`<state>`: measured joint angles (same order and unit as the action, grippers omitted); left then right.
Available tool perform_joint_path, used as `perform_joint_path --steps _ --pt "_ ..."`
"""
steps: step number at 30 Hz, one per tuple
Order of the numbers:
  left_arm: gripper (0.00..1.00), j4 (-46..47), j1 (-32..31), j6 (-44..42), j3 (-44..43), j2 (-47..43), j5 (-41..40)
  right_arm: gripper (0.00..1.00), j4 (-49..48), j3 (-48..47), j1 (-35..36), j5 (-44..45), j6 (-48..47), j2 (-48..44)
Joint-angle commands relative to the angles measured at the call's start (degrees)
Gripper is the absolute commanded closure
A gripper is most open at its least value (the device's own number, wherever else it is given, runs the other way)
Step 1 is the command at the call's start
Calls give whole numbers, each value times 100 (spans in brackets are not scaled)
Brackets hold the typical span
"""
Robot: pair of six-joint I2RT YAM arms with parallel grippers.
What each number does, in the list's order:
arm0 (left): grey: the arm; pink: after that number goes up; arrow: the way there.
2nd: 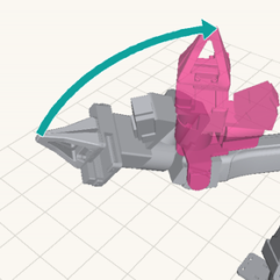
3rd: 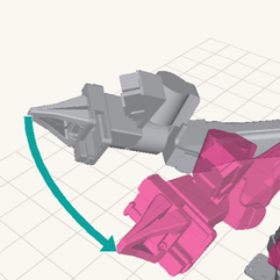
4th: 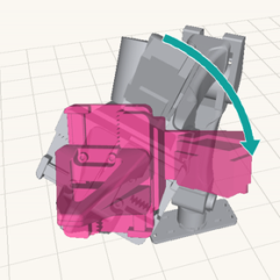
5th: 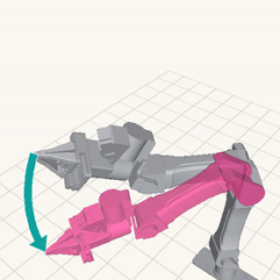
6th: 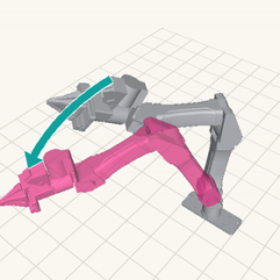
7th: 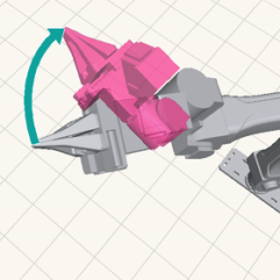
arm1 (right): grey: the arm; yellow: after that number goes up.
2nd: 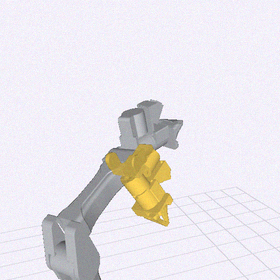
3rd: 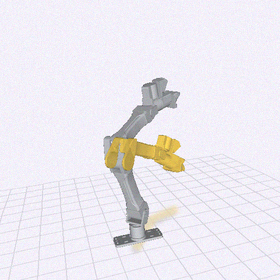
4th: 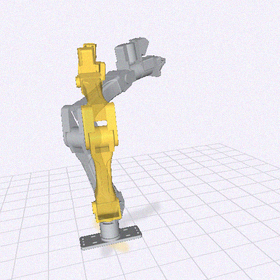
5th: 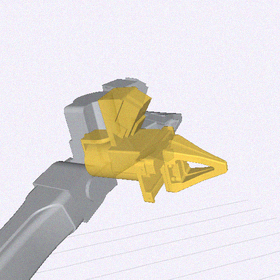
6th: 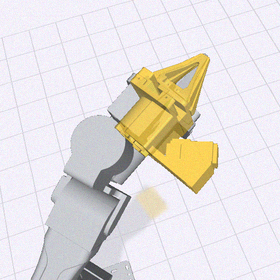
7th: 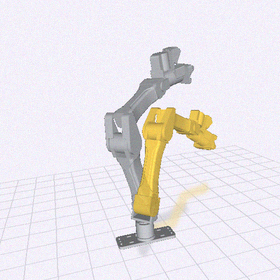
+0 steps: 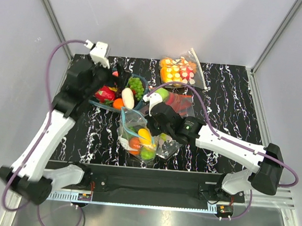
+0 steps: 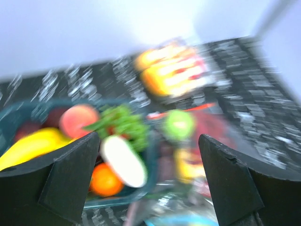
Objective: Open the zip-top bag and remove the fake food
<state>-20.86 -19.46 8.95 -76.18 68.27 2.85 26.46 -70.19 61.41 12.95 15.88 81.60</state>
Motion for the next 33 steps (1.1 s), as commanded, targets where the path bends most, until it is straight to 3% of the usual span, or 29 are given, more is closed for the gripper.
perform_joint_path --steps 1,7,10,20,33 --pt "9 -101 -477 -218 542 -620 794 99 61 -319 21 217 56 -197" --pt "12 -462 -1742 26 1403 -1360 743 100 149 -372 20 436 126 -285" --pt "15 -471 -2086 325 1702 -1579 673 100 175 -355 20 471 170 -338" --pt "19 -401 -2773 748 2300 -1255 242 99 176 -258 20 463 258 -496" --pt "21 -620 -3336 1460 2353 -297 -786 99 158 -74 20 437 311 -619"
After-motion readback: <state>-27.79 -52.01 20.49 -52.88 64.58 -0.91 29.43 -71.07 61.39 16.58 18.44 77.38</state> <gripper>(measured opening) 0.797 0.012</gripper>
